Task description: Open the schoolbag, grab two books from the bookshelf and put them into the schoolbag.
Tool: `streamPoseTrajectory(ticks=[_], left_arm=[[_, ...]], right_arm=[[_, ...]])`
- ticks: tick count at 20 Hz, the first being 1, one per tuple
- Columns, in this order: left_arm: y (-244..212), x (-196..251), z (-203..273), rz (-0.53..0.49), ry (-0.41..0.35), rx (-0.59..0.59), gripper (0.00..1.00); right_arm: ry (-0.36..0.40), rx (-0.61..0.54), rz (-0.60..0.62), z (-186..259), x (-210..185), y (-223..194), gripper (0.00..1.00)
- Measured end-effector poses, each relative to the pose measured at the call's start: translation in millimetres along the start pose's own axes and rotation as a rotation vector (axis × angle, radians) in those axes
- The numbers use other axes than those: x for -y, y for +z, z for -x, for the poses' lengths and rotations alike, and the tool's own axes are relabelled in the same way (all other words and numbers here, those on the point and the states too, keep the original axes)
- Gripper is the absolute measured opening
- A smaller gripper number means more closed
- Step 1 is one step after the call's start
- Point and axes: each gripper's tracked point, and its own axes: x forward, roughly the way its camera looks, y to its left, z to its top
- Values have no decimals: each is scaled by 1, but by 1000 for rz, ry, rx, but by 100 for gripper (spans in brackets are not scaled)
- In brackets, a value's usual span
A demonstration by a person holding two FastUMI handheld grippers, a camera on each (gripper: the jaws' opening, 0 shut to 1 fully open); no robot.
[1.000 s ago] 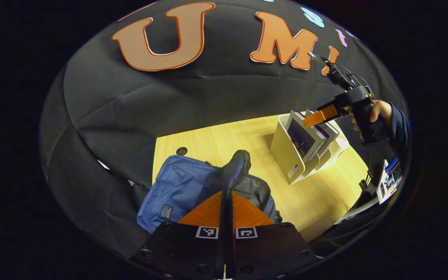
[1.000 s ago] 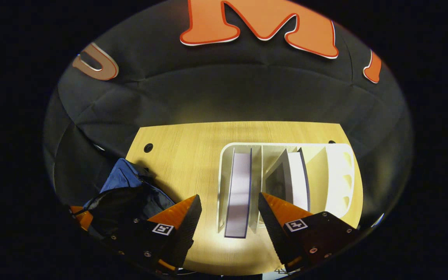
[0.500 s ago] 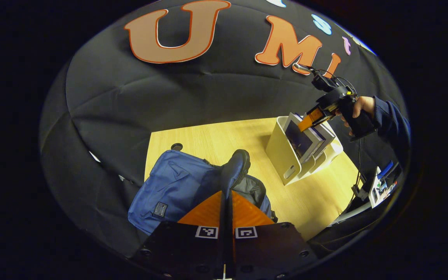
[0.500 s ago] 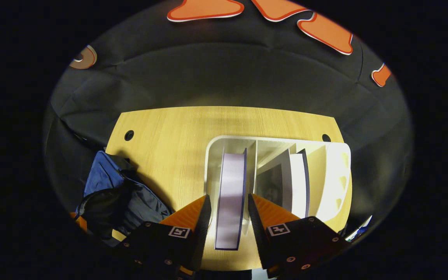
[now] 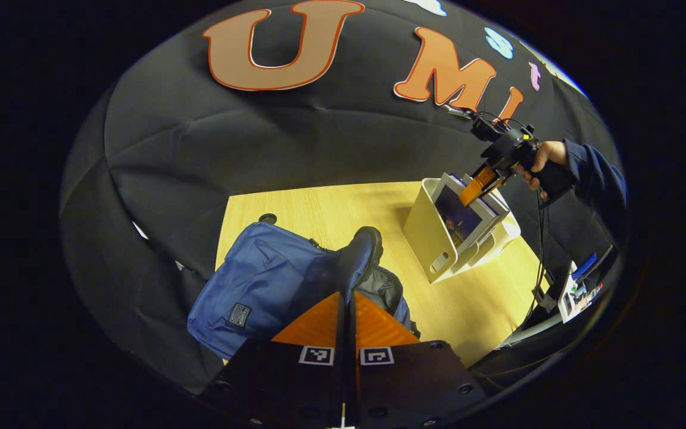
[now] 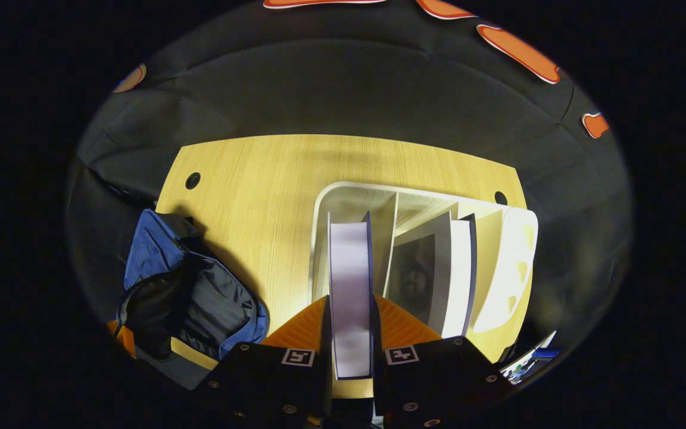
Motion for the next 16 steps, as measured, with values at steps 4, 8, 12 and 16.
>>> streamPoseTrajectory(ticks=[4,8,12,16], left_arm=[[-2,7,0,0,-11,-5,2],[-2,13,-3,-5,-19,-11,2],[-2,13,-1,-19,-17,-19,2],[5,14,0,-53,-4,-27,2]], right_arm=[[22,33,-33,33,17,9,25],[65,62,-47,78,27,12,25],[91,111,-12,122,32,13,23],[137,185,-8,170,34,12,22]])
